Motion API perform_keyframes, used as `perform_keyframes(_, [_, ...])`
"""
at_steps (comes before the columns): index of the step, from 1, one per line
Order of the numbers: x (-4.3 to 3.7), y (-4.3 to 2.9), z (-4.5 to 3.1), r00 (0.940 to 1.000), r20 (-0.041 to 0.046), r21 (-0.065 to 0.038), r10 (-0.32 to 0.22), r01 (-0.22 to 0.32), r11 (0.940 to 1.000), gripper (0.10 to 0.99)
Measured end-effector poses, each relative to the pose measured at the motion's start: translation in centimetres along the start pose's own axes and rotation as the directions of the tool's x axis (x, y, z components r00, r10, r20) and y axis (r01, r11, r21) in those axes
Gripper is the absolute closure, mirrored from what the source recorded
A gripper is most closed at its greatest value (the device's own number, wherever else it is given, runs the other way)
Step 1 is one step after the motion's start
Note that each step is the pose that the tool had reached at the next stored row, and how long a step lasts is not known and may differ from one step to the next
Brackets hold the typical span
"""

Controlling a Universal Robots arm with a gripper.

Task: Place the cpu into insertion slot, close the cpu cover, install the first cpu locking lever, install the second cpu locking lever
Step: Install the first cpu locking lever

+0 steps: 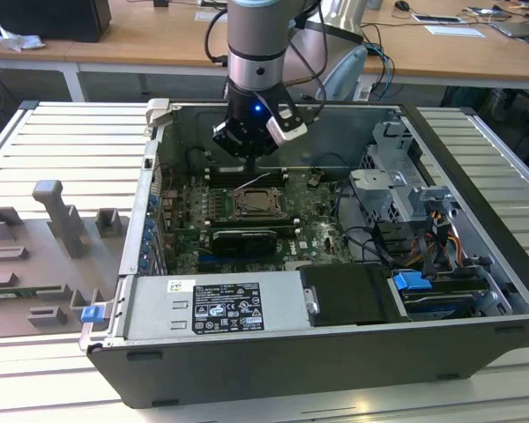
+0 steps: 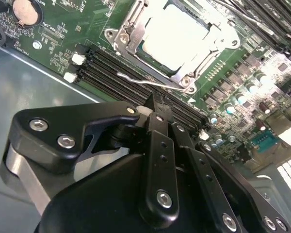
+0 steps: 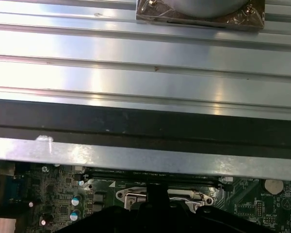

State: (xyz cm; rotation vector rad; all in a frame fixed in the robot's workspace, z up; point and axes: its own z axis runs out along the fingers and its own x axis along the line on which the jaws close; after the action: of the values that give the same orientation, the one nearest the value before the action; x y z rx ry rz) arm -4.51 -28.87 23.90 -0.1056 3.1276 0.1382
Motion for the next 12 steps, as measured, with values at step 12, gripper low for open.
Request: perform_keyframes(12, [-0.17,-0.10,0.95,1.0000,0.0015,0.000,0.000,0.000,1.0000,0.980])
